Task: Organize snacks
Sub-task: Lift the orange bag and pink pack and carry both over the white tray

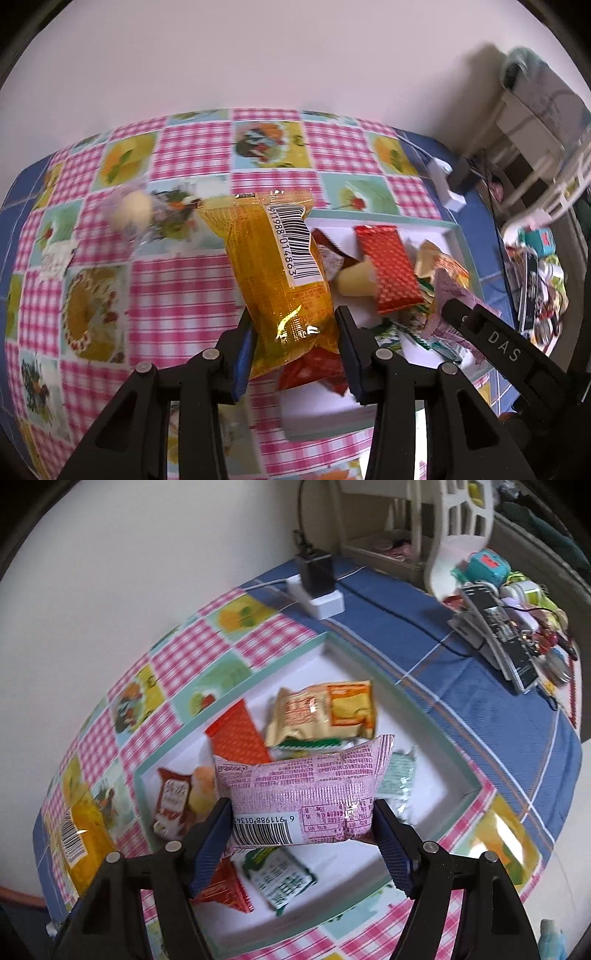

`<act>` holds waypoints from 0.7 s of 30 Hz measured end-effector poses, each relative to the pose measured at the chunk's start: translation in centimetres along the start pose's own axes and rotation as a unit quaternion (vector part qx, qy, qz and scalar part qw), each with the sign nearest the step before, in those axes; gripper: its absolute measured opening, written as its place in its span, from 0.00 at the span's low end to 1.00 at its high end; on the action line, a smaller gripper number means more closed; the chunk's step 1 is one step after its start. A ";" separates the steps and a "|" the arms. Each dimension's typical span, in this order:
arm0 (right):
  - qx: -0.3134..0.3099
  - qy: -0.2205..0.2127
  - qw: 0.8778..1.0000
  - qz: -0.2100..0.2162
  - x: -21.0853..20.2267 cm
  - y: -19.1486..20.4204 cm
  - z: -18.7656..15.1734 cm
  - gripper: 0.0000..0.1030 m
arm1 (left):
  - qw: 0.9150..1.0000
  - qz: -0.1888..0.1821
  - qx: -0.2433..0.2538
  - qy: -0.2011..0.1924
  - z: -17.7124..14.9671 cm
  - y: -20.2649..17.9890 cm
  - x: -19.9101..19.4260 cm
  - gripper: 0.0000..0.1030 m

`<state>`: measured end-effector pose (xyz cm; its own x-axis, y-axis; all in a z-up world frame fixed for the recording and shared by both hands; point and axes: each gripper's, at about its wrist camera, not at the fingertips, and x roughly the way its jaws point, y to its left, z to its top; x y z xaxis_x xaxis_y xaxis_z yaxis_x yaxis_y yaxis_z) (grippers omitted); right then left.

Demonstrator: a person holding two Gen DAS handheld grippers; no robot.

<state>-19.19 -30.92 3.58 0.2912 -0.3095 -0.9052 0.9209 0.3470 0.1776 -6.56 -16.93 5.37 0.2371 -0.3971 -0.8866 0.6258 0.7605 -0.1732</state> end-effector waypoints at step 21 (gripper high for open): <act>0.017 -0.001 1.000 -0.008 0.3 -1.1 0.5 0.76 | 0.998 -0.027 0.058 0.008 0.1 -4.5 3.1 0.46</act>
<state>-19.95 -31.85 3.36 0.2773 -0.3161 -0.9073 0.9335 0.3122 0.1765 -8.56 -21.64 3.43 0.1902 -0.4268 -0.8841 0.7191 0.6737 -0.1705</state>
